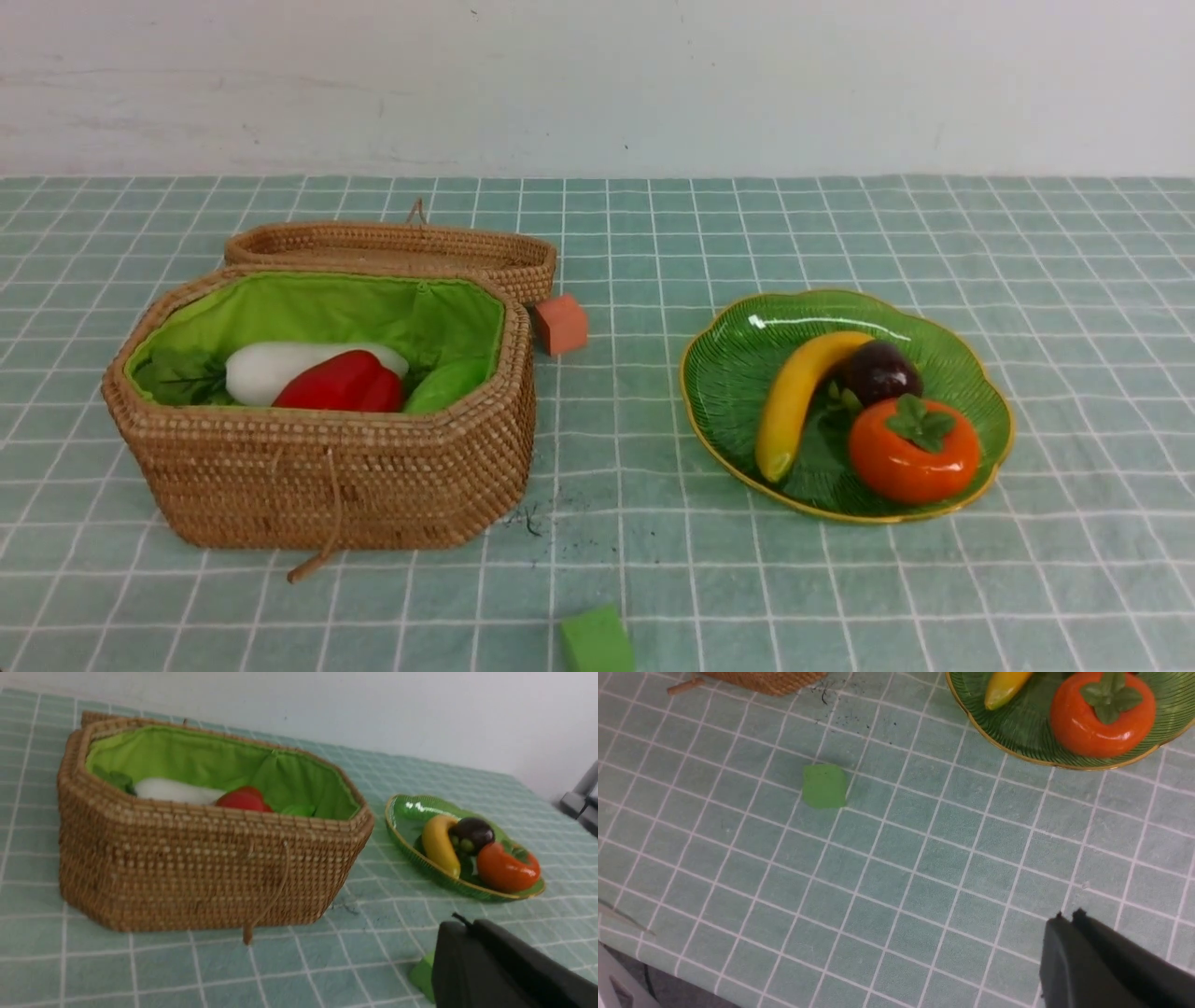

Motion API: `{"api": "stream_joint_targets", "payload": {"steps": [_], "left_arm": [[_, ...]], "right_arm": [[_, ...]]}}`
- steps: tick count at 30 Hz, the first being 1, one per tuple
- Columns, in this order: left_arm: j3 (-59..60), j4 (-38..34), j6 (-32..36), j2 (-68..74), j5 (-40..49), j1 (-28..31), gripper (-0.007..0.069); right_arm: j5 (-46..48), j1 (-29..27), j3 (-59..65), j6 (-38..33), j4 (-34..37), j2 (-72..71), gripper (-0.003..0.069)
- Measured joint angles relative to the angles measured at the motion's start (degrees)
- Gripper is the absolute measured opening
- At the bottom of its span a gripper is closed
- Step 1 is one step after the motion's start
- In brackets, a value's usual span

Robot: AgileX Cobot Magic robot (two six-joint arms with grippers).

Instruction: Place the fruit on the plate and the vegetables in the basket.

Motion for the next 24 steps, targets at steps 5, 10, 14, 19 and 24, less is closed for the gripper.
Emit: {"api": "stream_joint_targets", "payload": {"steps": [5, 10, 14, 19, 24], "left_arm": [[0.0, -0.1, 0.0, 0.0, 1.3, 0.0, -0.0013], [0.0, -0.1, 0.0, 0.0, 1.4, 0.0, -0.0013], [0.0, -0.2, 0.0, 0.0, 1.4, 0.0, -0.0013], [0.0, -0.2, 0.0, 0.0, 1.4, 0.0, -0.001], [0.0, -0.2, 0.0, 0.0, 1.4, 0.0, -0.0008]], "right_arm": [[0.0, 0.0, 0.3, 0.0, 0.0, -3.3, -0.0007], [0.0, -1.3, 1.5, 0.0, 0.7, -5.8, -0.0005], [0.0, -5.6, 3.7, 0.0, 2.2, -8.5, -0.0004], [-3.1, -18.6, 15.2, -1.9, 2.2, -19.0, -0.0005], [-34.0, -28.2, 41.2, -11.9, 0.2, -34.8, -0.0015]]}}
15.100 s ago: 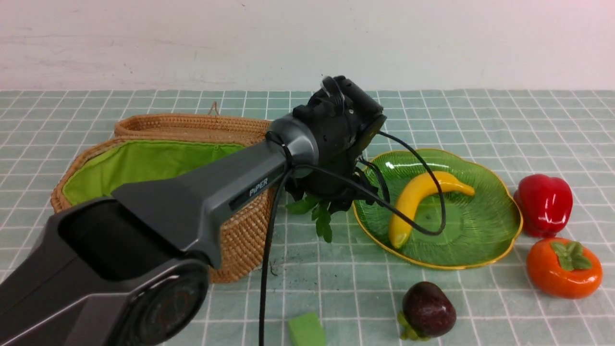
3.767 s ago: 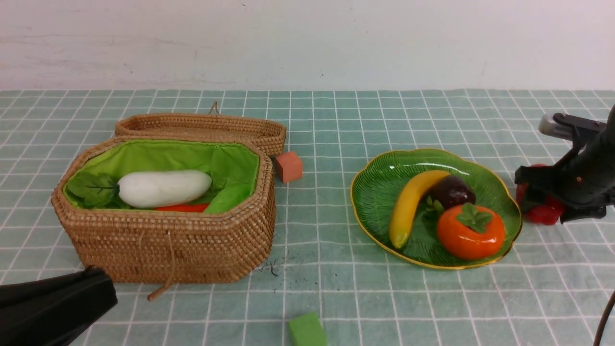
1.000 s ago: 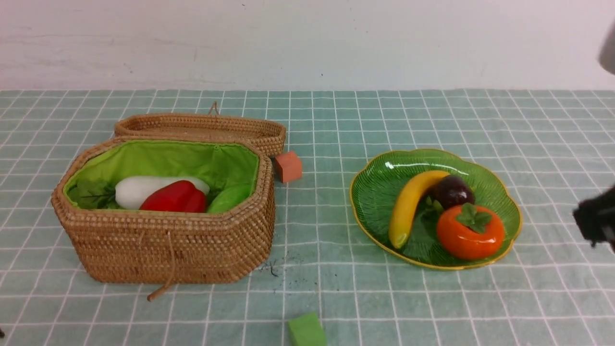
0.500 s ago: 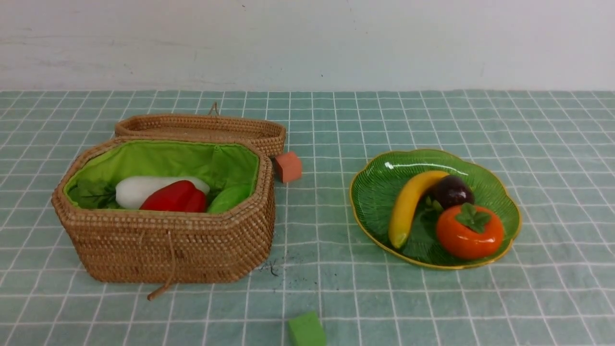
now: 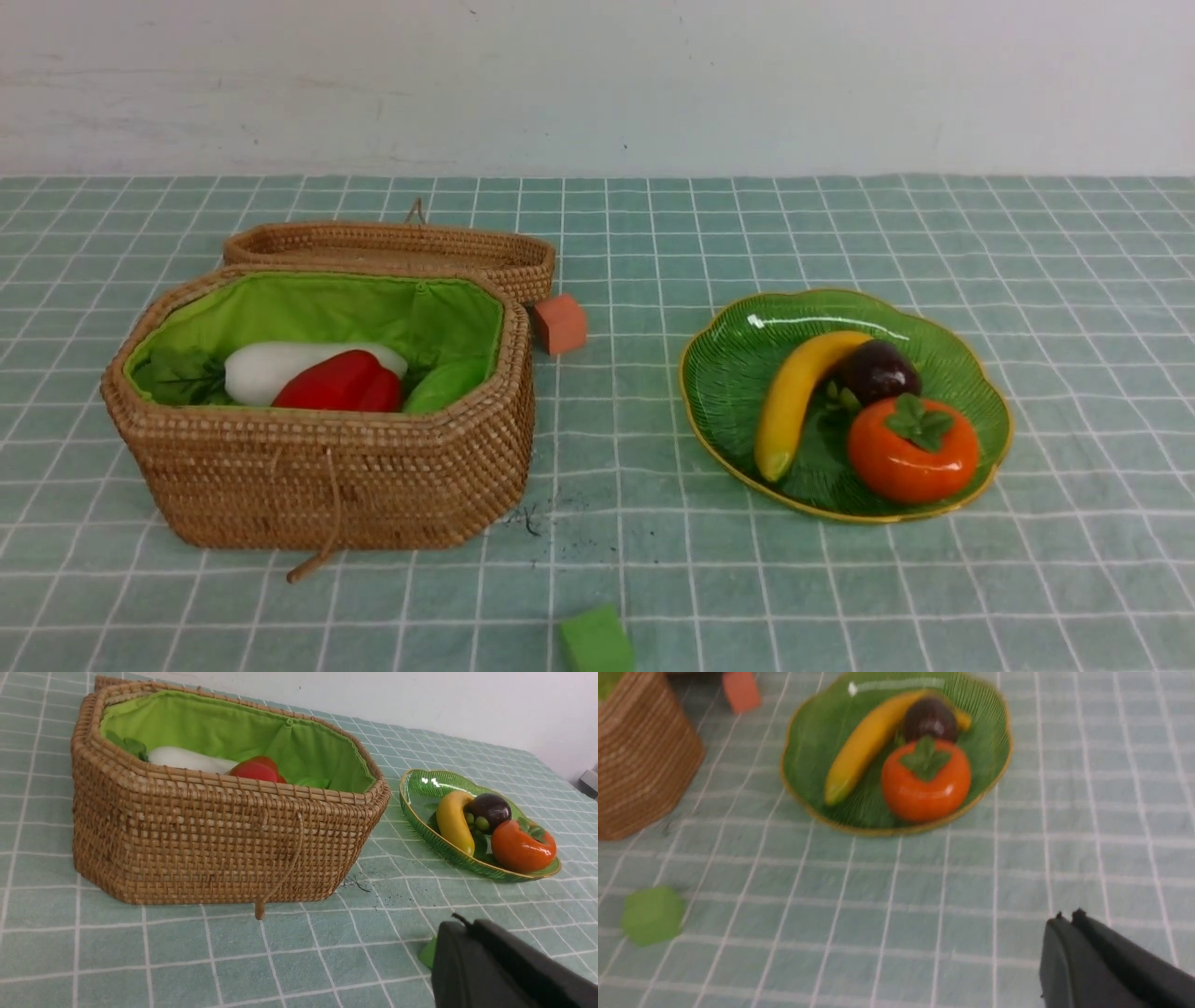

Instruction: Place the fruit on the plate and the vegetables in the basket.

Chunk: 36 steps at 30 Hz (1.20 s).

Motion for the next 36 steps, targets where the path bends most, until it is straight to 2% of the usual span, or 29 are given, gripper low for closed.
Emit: {"api": "stream_joint_targets", "payload": {"steps": [3, 6, 13, 36], "left_arm": [[0.0, 0.0, 0.0, 0.0, 0.0, 0.0, -0.0007], [0.0, 0.0, 0.0, 0.0, 0.0, 0.0, -0.0005], [0.0, 0.1, 0.0, 0.0, 0.1, 0.0, 0.0], [0.0, 0.1, 0.0, 0.0, 0.2, 0.0, 0.0029]], "right_arm": [[-15.3, -5.4, 16.2, -0.8, -0.5, -9.4, -0.0015], [-20.7, -7.5, 25.1, 0.2, -0.5, -14.4, -0.0015], [-17.7, -8.3, 27.4, 0.5, -0.6, -15.4, -0.0015], [-17.5, -8.3, 27.3, 0.5, 0.4, -15.4, -0.0013]]}}
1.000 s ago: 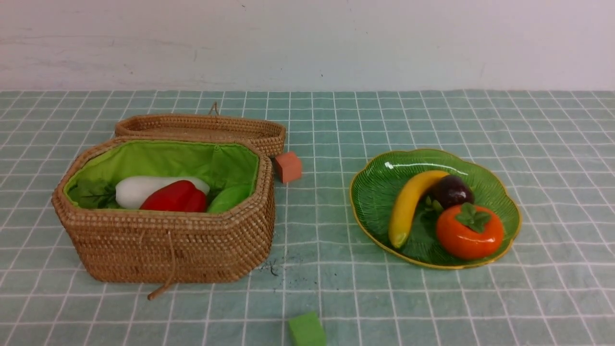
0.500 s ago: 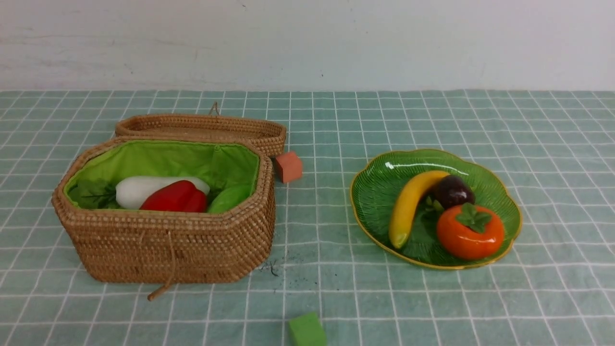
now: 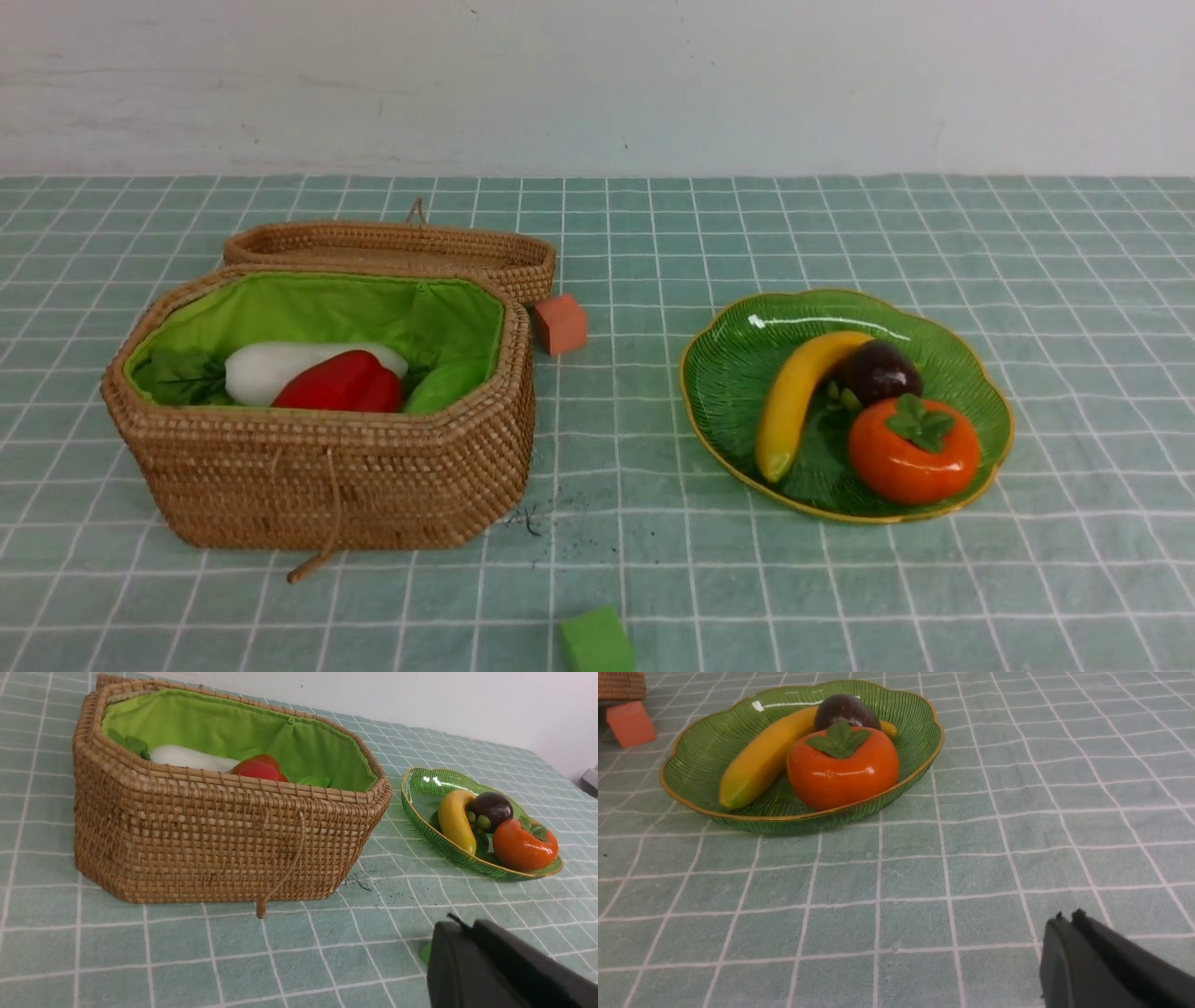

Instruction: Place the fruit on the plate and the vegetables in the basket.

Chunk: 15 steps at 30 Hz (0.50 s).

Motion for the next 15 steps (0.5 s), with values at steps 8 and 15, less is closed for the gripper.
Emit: {"api": "stream_joint_targets", "payload": {"steps": [8, 15], "left_arm": [[2.6, 4.6, 1.5, 0.0, -7.3, 5.6, 0.002], [12.9, -14.9, 19.1, 0.0, -24.8, 20.9, -0.0013]], "right_arm": [[0.1, 0.0, 0.0, 0.0, 0.0, 0.0, -0.0009], [0.1, 0.0, 0.0, 0.0, 0.0, 0.0, -0.0008]]}}
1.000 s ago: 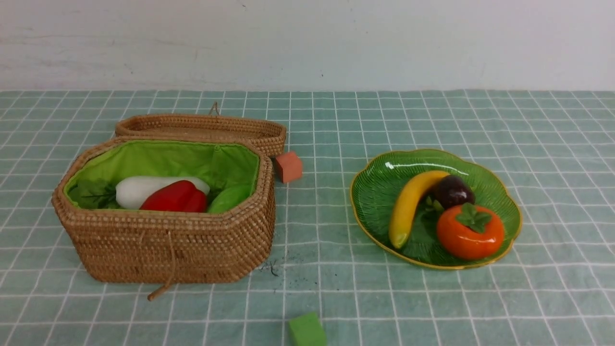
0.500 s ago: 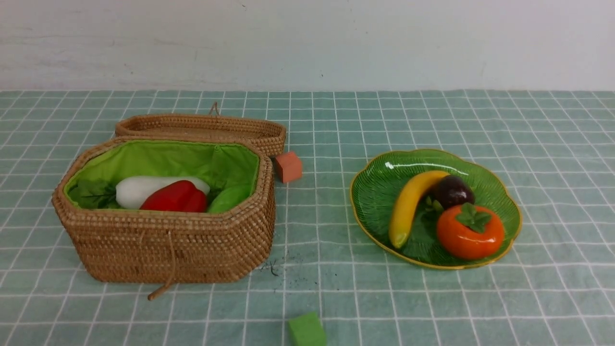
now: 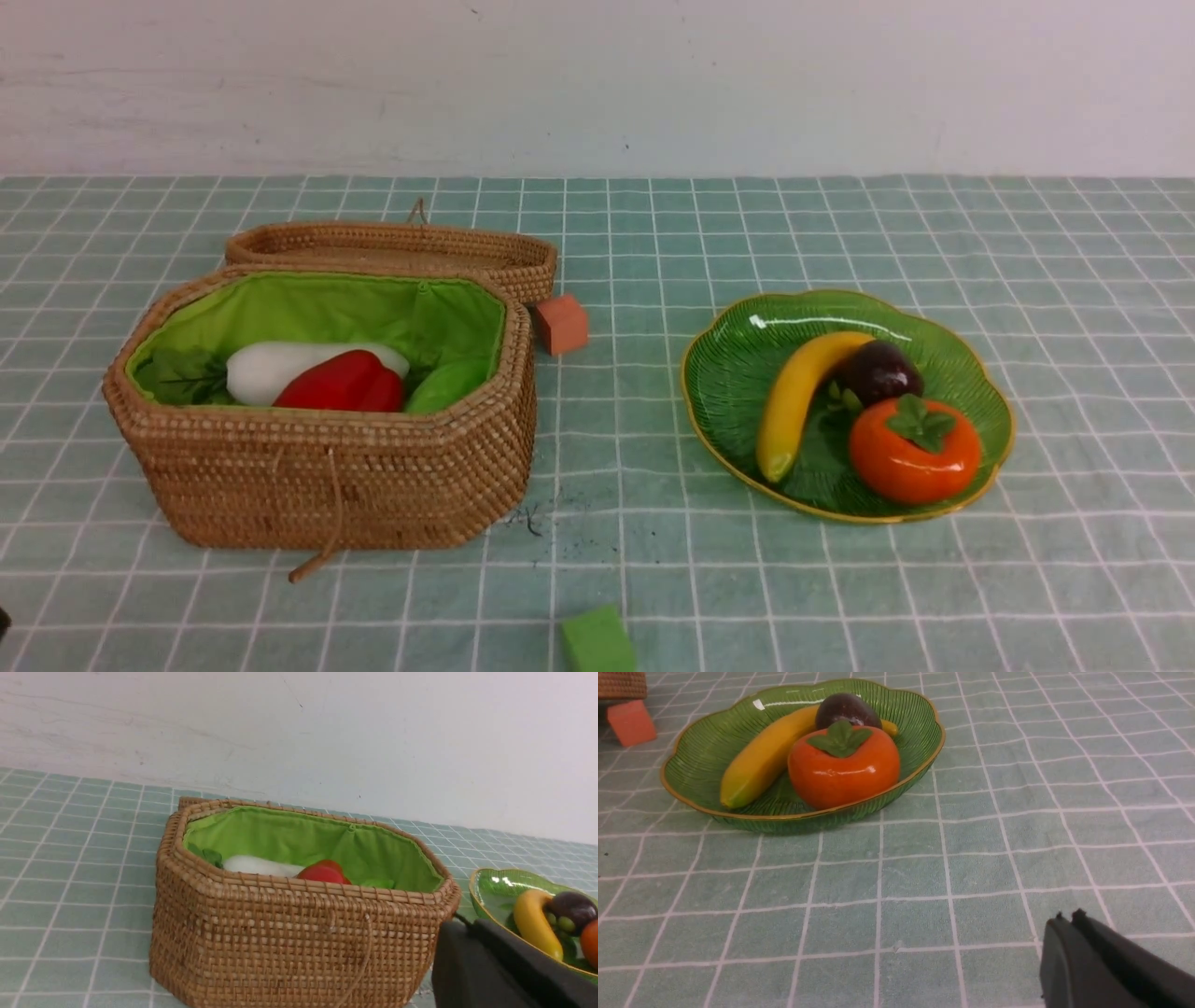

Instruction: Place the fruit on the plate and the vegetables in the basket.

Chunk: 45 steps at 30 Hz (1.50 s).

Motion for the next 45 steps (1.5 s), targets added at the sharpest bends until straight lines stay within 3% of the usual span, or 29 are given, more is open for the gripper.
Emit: {"api": "stream_joint_targets", "payload": {"steps": [3, 4, 6, 10, 45], "left_arm": [[4.7, -8.7, 9.7, 0.0, -0.6, 3.5, -0.0013], [4.9, -9.4, 10.1, 0.0, -0.3, 3.8, -0.0013], [5.5, -10.5, 13.3, 0.0, 7.4, 5.0, -0.0013], [5.9, -10.7, 13.3, 0.0, 12.5, 5.3, -0.0013], [5.9, -11.3, 12.2, 0.0, 12.2, 5.3, -0.001]], "right_arm": [[0.0, 0.0, 0.0, 0.0, 0.0, 0.0, -0.0007], [0.0, 0.0, 0.0, 0.0, 0.0, 0.0, -0.0007], [0.0, 0.0, 0.0, 0.0, 0.0, 0.0, -0.0005], [0.0, 0.0, 0.0, 0.0, 0.0, 0.0, -0.0002], [0.0, 0.0, 0.0, 0.0, 0.0, 0.0, 0.0033]]}}
